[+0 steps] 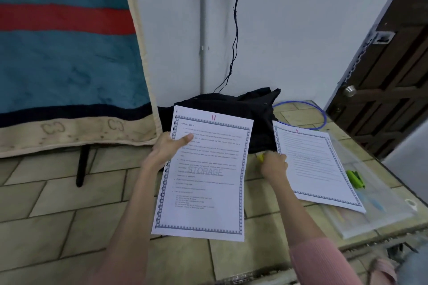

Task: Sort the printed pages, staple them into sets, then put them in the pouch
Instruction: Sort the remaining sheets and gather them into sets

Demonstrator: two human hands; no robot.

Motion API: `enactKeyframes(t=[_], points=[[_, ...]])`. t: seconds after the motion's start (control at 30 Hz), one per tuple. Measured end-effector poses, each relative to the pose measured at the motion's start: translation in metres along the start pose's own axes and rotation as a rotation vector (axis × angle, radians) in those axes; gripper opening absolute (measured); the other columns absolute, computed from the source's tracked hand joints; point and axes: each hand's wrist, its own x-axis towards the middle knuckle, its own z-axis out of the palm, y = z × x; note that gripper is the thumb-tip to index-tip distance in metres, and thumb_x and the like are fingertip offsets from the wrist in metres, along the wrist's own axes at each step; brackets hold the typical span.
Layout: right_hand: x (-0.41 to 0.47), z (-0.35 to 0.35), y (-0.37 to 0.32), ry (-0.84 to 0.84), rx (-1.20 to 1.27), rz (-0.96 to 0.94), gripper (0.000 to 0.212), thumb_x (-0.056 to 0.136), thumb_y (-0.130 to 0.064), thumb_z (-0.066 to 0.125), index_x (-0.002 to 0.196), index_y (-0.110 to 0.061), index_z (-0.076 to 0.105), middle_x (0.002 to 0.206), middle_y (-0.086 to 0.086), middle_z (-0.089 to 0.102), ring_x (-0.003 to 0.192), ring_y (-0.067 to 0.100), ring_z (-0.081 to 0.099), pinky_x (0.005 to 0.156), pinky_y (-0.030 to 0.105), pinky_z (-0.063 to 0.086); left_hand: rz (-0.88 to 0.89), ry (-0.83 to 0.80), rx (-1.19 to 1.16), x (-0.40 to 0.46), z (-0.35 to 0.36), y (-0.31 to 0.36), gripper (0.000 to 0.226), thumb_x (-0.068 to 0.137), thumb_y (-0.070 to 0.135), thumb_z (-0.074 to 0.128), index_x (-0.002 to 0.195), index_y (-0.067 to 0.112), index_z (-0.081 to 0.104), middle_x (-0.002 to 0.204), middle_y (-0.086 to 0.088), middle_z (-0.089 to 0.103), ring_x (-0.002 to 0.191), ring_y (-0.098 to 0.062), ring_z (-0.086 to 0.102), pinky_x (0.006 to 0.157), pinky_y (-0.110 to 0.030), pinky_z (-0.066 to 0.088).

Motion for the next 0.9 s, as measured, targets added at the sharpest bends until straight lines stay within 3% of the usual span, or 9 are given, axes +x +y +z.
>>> enactKeyframes(t=[0.13, 0.2, 0.23, 0.33, 0.47, 0.57, 0.63, 0.73, 0.9], points=[[-0.014, -0.056, -0.037, 0.291, 1.000, -0.033, 0.027, 0.093, -0.013, 0.055, 0.118, -0.004, 0.049, 0.112, 0.013, 0.061, 0.097, 0.018, 0.056, 0.073, 0.019, 0.038, 0.014, 0.004, 0.023, -0.003, 0.002, -0.004, 0.013, 0.085, 0.027, 0.066, 0.096, 0.019, 0.067, 0.086, 0.008, 0.069, 0.080, -0.008, 0.067, 0.067, -0.019, 0.054], [-0.020, -0.087, -0.067, 0.186, 1.337, -0.268, 0.020, 0.094, -0.006, 0.051, 0.111, -0.013, 0.048, 0.100, 0.005, 0.063, 0.087, 0.007, 0.060, 0.079, 0.016, 0.047, 0.008, -0.034, 0.025, -0.004, 0.006, -0.004, 0.018, 0.086, 0.026, 0.065, 0.101, 0.016, 0.067, 0.086, 0.009, 0.069, 0.077, -0.004, 0.067, 0.063, -0.015, 0.054], [-0.020, -0.096, -0.083, 0.066, 1.400, -0.375, 0.020, 0.094, -0.004, 0.050, 0.108, -0.018, 0.047, 0.097, 0.003, 0.062, 0.087, 0.008, 0.061, 0.085, 0.022, 0.050, 0.000, -0.056, 0.020, -0.005, 0.008, -0.004, 0.020, 0.086, 0.026, 0.065, 0.103, 0.015, 0.067, 0.084, 0.010, 0.069, 0.076, -0.002, 0.067, 0.062, -0.013, 0.054], [-0.019, -0.102, -0.133, -0.141, 1.218, -0.465, 0.014, 0.086, -0.018, 0.046, 0.097, -0.025, 0.052, 0.092, 0.004, 0.062, 0.088, 0.018, 0.058, 0.086, 0.035, 0.050, -0.005, -0.094, 0.006, -0.006, 0.015, -0.002, 0.019, 0.086, 0.026, 0.065, 0.101, 0.015, 0.068, 0.085, 0.008, 0.070, 0.081, -0.007, 0.068, 0.066, -0.017, 0.055], [-0.026, -0.093, -0.172, 0.086, 1.045, -0.466, 0.044, 0.091, -0.031, 0.028, 0.081, 0.002, 0.056, 0.067, 0.007, 0.052, 0.065, 0.019, 0.048, 0.067, 0.036, 0.042, 0.029, -0.086, 0.018, -0.012, 0.027, 0.002, 0.017, 0.087, 0.026, 0.064, 0.098, 0.014, 0.068, 0.081, 0.008, 0.069, 0.075, -0.006, 0.067, 0.061, -0.014, 0.054], [-0.022, -0.090, -0.177, 0.039, 1.035, -0.487, 0.039, 0.092, -0.029, 0.023, 0.078, -0.005, 0.049, 0.065, 0.005, 0.051, 0.064, 0.019, 0.048, 0.066, 0.035, 0.041, 0.039, -0.072, 0.050, -0.015, 0.032, 0.001, 0.021, 0.088, 0.027, 0.063, 0.101, 0.012, 0.068, 0.086, 0.004, 0.070, 0.078, -0.010, 0.067, 0.064, -0.017, 0.054], [-0.021, -0.086, -0.175, -0.066, 1.022, -0.522, 0.025, 0.099, -0.025, 0.027, 0.085, -0.011, 0.041, 0.067, 0.004, 0.054, 0.062, 0.014, 0.050, 0.061, 0.026, 0.043, 0.028, -0.051, 0.048, -0.015, 0.032, 0.000, 0.021, 0.089, 0.027, 0.062, 0.101, 0.011, 0.068, 0.088, 0.001, 0.070, 0.078, -0.012, 0.067, 0.066, -0.020, 0.053], [-0.024, -0.079, -0.170, -0.038, 1.071, -0.513, 0.016, 0.098, -0.024, 0.037, 0.084, -0.017, 0.042, 0.064, 0.005, 0.055, 0.057, 0.014, 0.051, 0.056, 0.026, 0.040, 0.028, -0.044, 0.034, -0.015, 0.031, -0.001, 0.016, 0.089, 0.027, 0.062, 0.097, 0.015, 0.067, 0.086, 0.002, 0.069, 0.076, -0.010, 0.067, 0.067, -0.020, 0.054], [-0.024, -0.071, -0.173, 0.098, 1.008, -0.509, 0.042, 0.092, -0.025, 0.026, 0.074, -0.008, 0.060, 0.056, -0.001, 0.053, 0.062, 0.016, 0.051, 0.067, 0.035, 0.042, 0.019, -0.070, 0.062, -0.016, 0.034, 0.000, 0.018, 0.089, 0.029, 0.062, 0.099, 0.014, 0.068, 0.090, -0.001, 0.071, 0.084, -0.018, 0.069, 0.077, -0.030, 0.056]])
